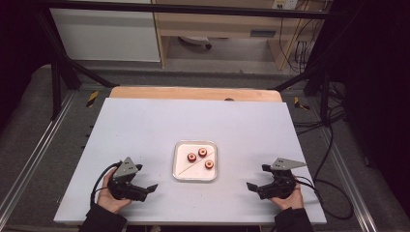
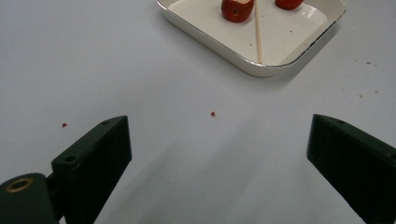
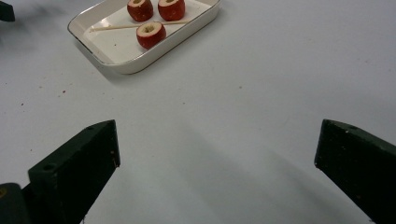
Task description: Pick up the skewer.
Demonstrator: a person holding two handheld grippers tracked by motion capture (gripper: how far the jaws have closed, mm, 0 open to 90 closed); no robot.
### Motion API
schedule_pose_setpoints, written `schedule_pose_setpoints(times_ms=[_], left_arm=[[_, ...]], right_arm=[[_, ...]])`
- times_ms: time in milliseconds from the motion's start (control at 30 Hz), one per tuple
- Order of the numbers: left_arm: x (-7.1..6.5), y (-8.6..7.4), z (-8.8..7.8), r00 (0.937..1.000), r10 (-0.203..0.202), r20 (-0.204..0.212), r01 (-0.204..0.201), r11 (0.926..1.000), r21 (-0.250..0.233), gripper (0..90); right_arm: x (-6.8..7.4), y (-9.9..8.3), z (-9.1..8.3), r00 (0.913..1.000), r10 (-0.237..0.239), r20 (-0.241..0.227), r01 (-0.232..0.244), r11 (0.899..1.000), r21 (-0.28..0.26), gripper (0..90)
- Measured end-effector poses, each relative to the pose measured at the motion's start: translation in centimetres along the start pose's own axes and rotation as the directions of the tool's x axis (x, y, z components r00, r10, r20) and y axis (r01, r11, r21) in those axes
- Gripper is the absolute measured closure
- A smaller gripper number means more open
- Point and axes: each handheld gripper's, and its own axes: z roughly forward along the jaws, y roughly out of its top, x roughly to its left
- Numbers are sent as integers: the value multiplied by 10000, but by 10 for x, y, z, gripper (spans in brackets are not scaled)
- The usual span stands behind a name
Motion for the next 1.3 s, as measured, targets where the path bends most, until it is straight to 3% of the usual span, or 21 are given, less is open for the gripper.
schedule_pose_setpoints(times_ms=[533,700,967,1300], left_arm=[[-11,17,9,9998,28,192,-29,10000,23,71],[-15,30,14,9996,114,258,-115,9999,33,74],[-19,48,26,9993,179,337,-182,9998,86,81],[-30,72,51,9993,221,291,-236,9983,530,146]], right_arm=[[-1,0,-1,10000,-11,60,11,10000,-3,7],[0,0,0,10000,-3,58,3,10000,31,7],[0,0,0,10000,-6,51,5,10000,86,7],[0,0,1,10000,-11,61,10,9998,185,7]])
